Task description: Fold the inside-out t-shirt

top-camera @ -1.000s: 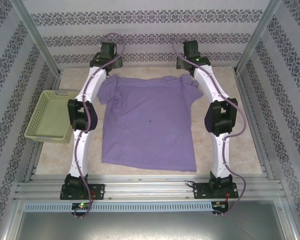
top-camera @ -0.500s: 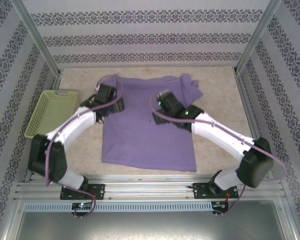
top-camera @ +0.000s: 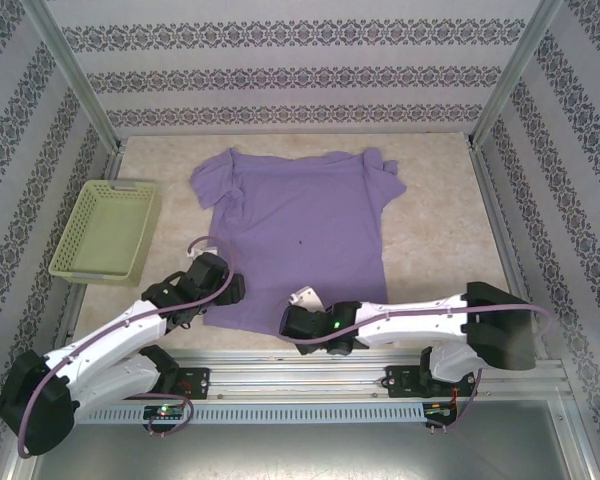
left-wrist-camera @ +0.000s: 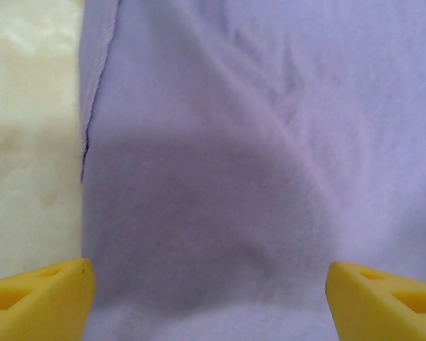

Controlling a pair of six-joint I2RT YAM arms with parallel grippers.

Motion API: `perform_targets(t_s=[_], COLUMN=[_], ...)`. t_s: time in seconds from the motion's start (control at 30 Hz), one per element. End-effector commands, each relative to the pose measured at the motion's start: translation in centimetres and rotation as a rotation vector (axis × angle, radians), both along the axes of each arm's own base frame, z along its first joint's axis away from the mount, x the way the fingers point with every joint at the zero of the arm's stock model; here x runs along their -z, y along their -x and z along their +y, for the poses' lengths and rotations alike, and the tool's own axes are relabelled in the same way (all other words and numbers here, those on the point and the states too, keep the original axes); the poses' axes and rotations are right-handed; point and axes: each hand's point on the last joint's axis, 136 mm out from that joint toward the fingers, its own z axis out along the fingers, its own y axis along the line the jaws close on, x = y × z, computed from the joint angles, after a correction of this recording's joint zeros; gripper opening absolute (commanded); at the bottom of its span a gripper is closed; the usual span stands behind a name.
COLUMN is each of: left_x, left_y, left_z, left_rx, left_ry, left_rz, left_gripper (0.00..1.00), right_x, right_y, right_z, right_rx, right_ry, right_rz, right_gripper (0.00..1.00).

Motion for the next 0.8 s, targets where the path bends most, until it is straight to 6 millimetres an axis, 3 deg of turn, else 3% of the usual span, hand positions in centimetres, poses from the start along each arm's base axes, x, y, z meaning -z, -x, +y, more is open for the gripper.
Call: perform_targets(t_s=[0.0, 0.23, 0.53, 0.67, 0.77], left_x=[0.2, 0.7, 0.9, 0.6, 0.4], left_y=[0.5, 1.0, 1.1, 1.0, 0.9], left_z=[0.7, 1.1, 0.9, 0.5, 0.4], left_rx=[-0.042, -0.039, -0.026, -0.005, 0.006], left_ry=[0.002, 0.002, 0.003, 0.006, 0.003], left_rz=[-0.013, -0.018, -0.009, -0.013, -0.015], left_gripper=[0.84, 0.85, 0.85, 0.85, 0.85], right_x=[0.6, 2.9, 2.4, 1.9, 1.4], right_y=[0.0, -0.6, -1.3, -1.5, -1.5], right_z=[1.5, 0.9, 0.2, 0.3, 0.4], right_rx=[0.070, 0.104, 0.115, 0.109, 0.104], right_ry=[-0.027, 0.059, 0.064, 0.054, 0.046], right_rz=[-0.006, 0.001, -0.009, -0.013, -0.019], right_gripper=[0.68, 0.52, 0.28, 0.25, 0.30])
